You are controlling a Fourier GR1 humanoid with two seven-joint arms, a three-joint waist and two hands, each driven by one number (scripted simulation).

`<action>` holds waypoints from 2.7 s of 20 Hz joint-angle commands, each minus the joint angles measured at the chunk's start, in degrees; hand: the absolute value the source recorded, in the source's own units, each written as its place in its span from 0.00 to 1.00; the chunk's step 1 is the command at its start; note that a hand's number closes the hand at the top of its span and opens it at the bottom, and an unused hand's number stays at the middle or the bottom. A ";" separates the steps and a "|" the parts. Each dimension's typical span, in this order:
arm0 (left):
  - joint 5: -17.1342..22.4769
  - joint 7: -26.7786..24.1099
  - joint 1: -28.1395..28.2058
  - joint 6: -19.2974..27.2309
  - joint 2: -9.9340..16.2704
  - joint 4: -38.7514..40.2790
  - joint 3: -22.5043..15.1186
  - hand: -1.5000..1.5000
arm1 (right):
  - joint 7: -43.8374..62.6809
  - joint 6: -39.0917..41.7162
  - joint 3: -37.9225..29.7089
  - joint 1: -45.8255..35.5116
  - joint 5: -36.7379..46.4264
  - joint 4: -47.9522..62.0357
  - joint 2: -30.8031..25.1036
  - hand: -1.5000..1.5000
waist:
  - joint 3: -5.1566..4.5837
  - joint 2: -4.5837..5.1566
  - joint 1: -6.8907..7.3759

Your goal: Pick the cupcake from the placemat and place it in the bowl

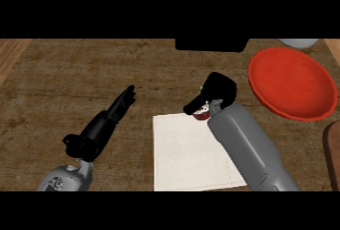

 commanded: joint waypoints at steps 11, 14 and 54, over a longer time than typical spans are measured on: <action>-0.94 -0.73 0.39 -0.15 -0.93 1.52 0.27 0.50 | 9.04 -17.45 -3.92 -23.46 17.22 19.17 -5.49 1.00 | 0.01 -0.31 -0.53; -0.37 0.57 0.55 -0.67 0.21 0.08 1.20 0.50 | 8.93 -25.06 -4.55 -23.06 20.09 16.60 -6.22 1.00 | 0.07 -0.70 -1.23; -3.15 3.41 2.27 -1.73 -3.49 -3.85 2.50 0.50 | -22.11 -44.42 -32.52 -12.44 7.88 31.87 -22.09 0.00 | 0.14 -0.51 -1.55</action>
